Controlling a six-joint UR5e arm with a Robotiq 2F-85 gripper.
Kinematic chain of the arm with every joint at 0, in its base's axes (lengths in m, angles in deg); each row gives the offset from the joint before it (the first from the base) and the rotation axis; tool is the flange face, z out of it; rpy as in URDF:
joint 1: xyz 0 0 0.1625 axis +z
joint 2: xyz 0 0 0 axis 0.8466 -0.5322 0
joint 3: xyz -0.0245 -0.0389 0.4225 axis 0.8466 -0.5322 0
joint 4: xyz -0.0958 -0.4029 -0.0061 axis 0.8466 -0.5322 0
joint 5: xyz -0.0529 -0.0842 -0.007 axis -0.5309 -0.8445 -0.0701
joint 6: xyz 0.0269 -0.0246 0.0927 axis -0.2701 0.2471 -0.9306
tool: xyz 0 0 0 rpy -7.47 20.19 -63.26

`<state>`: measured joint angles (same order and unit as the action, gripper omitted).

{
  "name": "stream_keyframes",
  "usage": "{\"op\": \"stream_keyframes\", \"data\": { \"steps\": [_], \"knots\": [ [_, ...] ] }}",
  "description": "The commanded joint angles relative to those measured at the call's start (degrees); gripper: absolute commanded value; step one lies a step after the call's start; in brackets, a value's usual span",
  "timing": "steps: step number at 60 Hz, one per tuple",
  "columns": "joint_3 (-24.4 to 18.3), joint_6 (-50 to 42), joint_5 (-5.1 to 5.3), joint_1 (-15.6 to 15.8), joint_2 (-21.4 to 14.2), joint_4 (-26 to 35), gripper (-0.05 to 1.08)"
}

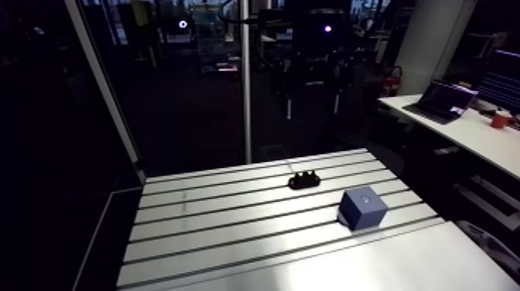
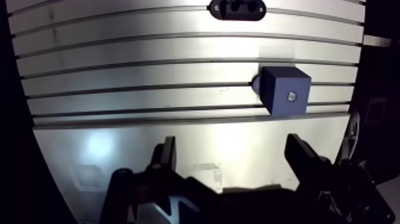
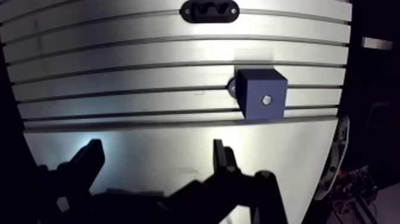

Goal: Pick up the M10 bolt and insert it into the hex recess until seated.

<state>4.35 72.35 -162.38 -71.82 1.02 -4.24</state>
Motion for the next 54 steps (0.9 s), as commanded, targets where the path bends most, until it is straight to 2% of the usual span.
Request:
{"op": "stream_keyframes", "data": {
  "steps": [1, 14, 21, 24, 33, 54],
  "knots": [
    [-6.55, -4.22, 0.46, 6.68, -3.82, 5.99, 0.01],
    [-6.11, -4.84, 0.53, 6.76, -6.07, 5.81, 0.01],
    [-5.76, -4.68, 2.31, 6.59, -6.57, 6.38, 0.01],
    [-5.58, -4.66, 2.55, 6.67, -7.12, 7.06, 0.01],
    [-4.57, -4.24, 2.48, 6.77, -9.17, 7.40, 0.01],
    [-2.62, -3.87, 1.78, 6.68, -9.22, 6.61, 0.01]
  ]
}}
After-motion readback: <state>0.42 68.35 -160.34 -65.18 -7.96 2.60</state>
